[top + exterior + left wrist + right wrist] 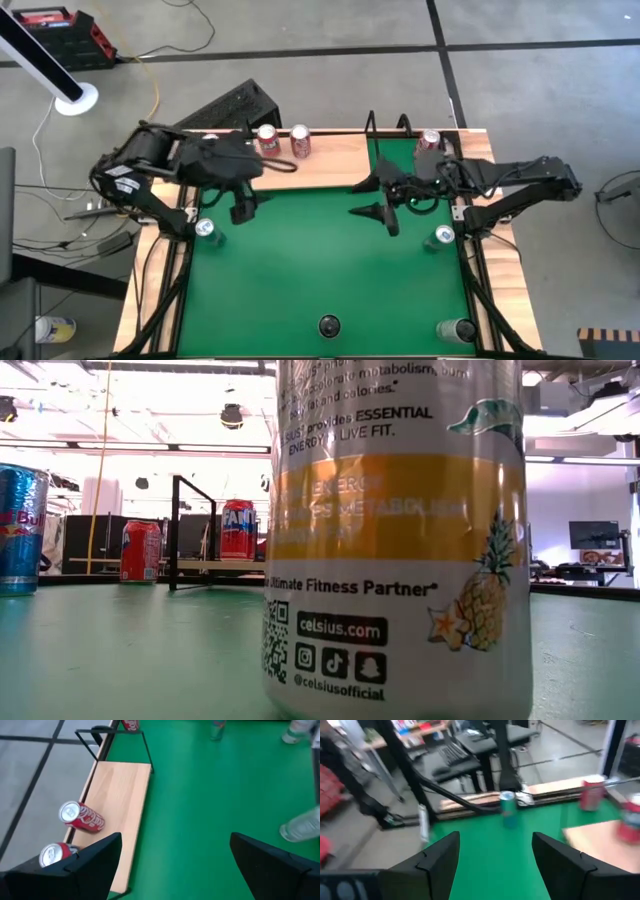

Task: Place canned beverage on shelf
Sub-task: Put the right blue soda can on the shelf

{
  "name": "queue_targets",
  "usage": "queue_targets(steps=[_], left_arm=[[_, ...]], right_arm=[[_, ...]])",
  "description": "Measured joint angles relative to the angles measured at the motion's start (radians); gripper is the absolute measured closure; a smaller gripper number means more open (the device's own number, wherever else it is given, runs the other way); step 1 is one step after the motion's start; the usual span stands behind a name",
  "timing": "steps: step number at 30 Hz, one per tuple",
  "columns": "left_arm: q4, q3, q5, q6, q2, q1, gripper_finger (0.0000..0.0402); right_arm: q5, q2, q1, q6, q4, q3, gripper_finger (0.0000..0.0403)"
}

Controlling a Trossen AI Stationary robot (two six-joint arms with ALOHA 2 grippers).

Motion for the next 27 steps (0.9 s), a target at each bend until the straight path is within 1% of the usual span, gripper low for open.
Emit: queue_targets(steps=[2, 4, 7, 9, 11, 13, 15, 18, 21, 24, 27], left_arm=[[-0.016, -0.001, -0.003, -0.002, -0.029, -0.030, 0.0045], [-0.014, -0.032, -0.010, -0.012, -0.068, -0.071, 0.0045], [0.063, -0.172, -0.053, -0.034, -0.164, -0.150, 0.0045], [0.167, -0.323, -0.089, -0.038, -0.252, -0.209, 0.0045], [0.308, -0.508, -0.110, -0.036, -0.355, -0.256, 0.0045], [0.454, -0.698, -0.111, -0.032, -0.456, -0.284, 0.0045], [0.606, -0.876, -0.091, -0.039, -0.551, -0.293, 0.0045], [0.798, -1.104, -0.050, -0.094, -0.672, -0.292, 0.0045], [0.991, -1.295, -0.018, -0.181, -0.762, -0.292, 0.0045], [1.154, -1.440, 0.033, -0.259, -0.806, -0.292, 0.0045], [1.246, -1.528, 0.090, -0.314, -0.821, -0.292, 0.0045]], right_arm=[[0.000, 0.031, 0.028, 0.063, 0.067, 0.000, 0.0128], [0.000, 0.066, 0.057, 0.140, 0.162, 0.000, 0.0128], [0.002, 0.132, 0.112, 0.214, 0.314, 0.000, 0.0128], [0.003, 0.175, 0.150, 0.243, 0.392, 0.000, 0.0128], [0.031, 0.213, 0.186, 0.276, 0.470, 0.000, 0.0128], [0.083, 0.233, 0.221, 0.309, 0.495, 0.000, 0.0128], [0.153, 0.248, 0.254, 0.347, 0.506, 0.000, 0.0128], [0.244, 0.257, 0.310, 0.379, 0.489, 0.000, 0.0128], [0.262, 0.249, 0.360, 0.413, 0.418, 0.000, 0.0128], [0.261, 0.211, 0.410, 0.536, 0.218, 0.000, 0.0128], [0.261, 0.150, 0.445, 0.730, -0.050, 0.000, 0.0128]])
